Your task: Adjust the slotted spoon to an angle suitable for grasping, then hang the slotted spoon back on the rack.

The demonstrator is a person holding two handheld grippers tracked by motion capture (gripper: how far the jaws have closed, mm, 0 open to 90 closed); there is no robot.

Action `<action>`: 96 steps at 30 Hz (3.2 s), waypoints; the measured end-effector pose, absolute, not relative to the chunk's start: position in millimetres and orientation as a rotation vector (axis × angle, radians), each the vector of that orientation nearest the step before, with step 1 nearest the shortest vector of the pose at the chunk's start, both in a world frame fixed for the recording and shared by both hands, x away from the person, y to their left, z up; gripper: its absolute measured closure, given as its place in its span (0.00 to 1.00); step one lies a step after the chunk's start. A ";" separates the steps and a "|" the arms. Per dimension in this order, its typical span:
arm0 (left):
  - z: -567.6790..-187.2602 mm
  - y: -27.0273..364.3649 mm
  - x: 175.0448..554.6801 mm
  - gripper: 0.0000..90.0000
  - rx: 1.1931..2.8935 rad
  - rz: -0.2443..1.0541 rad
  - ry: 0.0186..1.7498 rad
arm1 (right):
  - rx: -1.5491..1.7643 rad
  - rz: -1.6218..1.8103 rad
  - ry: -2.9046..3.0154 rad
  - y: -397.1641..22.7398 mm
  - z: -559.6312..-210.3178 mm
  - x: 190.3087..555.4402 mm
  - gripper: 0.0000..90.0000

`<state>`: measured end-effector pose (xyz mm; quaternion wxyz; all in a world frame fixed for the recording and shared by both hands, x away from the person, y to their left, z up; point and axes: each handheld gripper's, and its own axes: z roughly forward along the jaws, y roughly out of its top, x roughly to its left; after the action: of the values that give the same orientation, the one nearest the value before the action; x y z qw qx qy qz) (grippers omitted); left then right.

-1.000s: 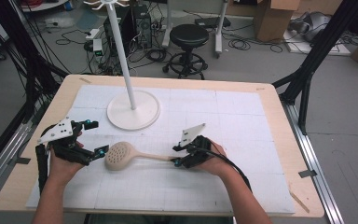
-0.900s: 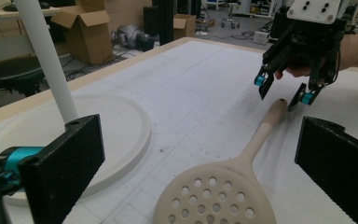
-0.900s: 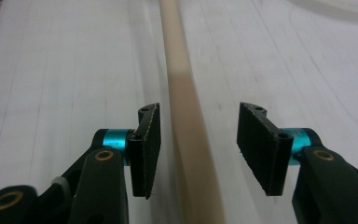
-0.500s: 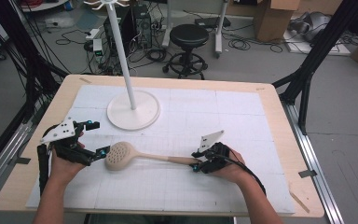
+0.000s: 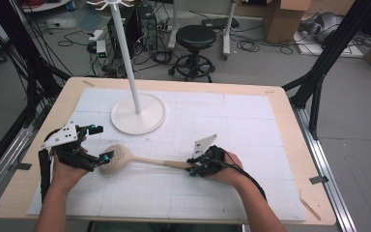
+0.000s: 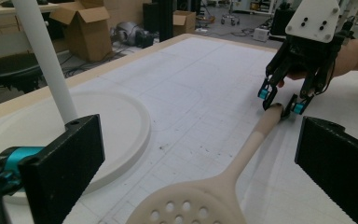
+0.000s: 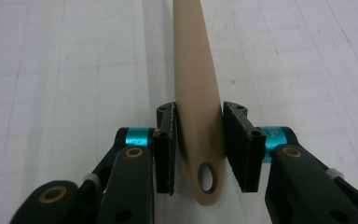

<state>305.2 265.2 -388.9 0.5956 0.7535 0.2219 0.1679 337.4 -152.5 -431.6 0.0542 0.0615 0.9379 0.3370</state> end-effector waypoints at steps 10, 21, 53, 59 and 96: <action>-388.4 265.8 305.2 0.02 1.747 0.390 0.513 | 0.176 1.039 2.848 -125.9 -432.3 347.9 0.73; -388.4 266.8 305.4 0.02 1.747 0.387 0.515 | 0.284 1.214 2.755 -138.9 -419.2 347.5 0.51; -394.3 261.4 306.5 0.02 1.791 0.357 0.506 | 0.848 1.539 2.199 -274.0 -393.6 318.9 0.20; -395.5 261.5 306.3 0.02 1.790 0.351 0.508 | 0.840 1.564 2.144 -277.1 -388.6 314.6 0.20; -379.2 234.7 323.7 0.02 1.891 0.262 0.448 | 0.854 1.609 2.117 -279.3 -387.5 316.1 0.18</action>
<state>323.7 234.7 -379.2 0.5566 0.8011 0.1898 0.1111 316.1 -279.3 -387.5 0.1738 0.3012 0.7464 0.5674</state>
